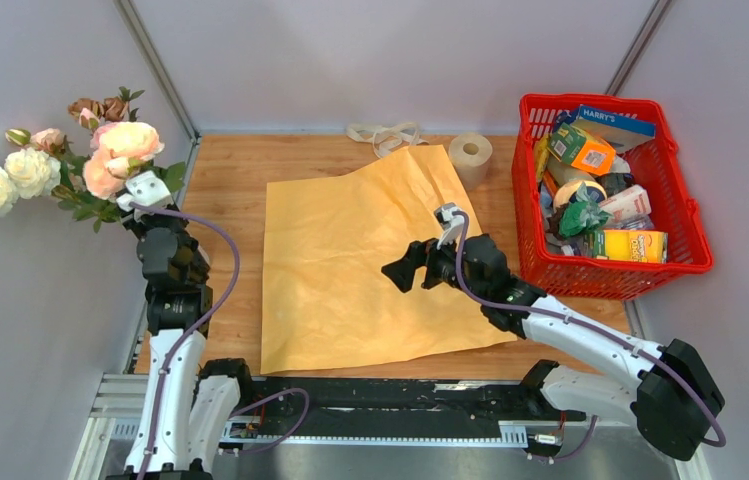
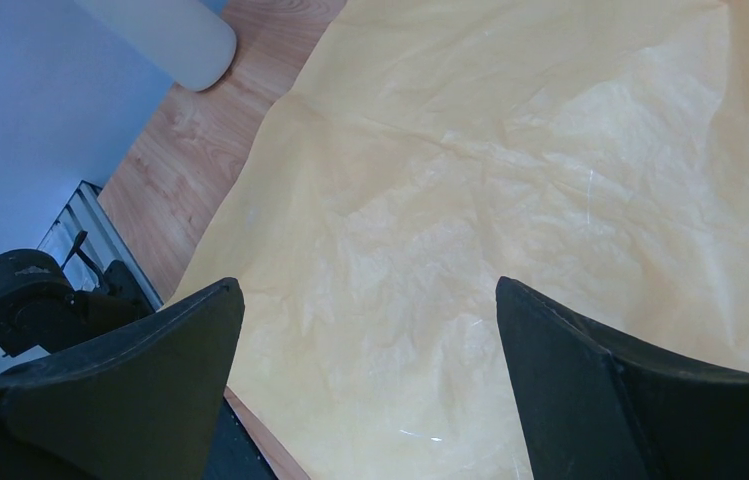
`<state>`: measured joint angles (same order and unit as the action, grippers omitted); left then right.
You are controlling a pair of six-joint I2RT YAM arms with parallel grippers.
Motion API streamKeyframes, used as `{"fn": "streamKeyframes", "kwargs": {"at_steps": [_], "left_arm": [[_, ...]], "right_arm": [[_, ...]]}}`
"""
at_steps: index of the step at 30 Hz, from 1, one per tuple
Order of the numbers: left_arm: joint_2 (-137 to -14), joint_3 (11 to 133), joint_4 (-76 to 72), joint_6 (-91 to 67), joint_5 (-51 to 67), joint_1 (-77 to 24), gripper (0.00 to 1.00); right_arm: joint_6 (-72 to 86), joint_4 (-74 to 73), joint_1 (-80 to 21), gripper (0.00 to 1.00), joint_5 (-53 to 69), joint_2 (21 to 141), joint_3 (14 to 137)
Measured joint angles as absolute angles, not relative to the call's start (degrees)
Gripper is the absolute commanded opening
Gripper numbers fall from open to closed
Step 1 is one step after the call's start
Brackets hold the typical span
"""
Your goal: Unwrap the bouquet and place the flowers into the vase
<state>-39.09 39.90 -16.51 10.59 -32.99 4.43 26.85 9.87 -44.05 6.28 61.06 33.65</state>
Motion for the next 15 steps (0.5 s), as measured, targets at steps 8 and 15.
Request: {"fn": "streamKeyframes", "kwargs": {"at_steps": [8,15], "left_arm": [[-36.58,42.61,4.08,-0.69,-36.82,4.51,0.61],[-31.94,46.17,19.09,-7.99,-35.55,4.51,0.63]], "right_arm": [[26.7,8.54,-44.05,1.0,7.55,60.6,33.67],[26.68,7.27,-44.05,1.0,7.6,58.61,33.69]]}}
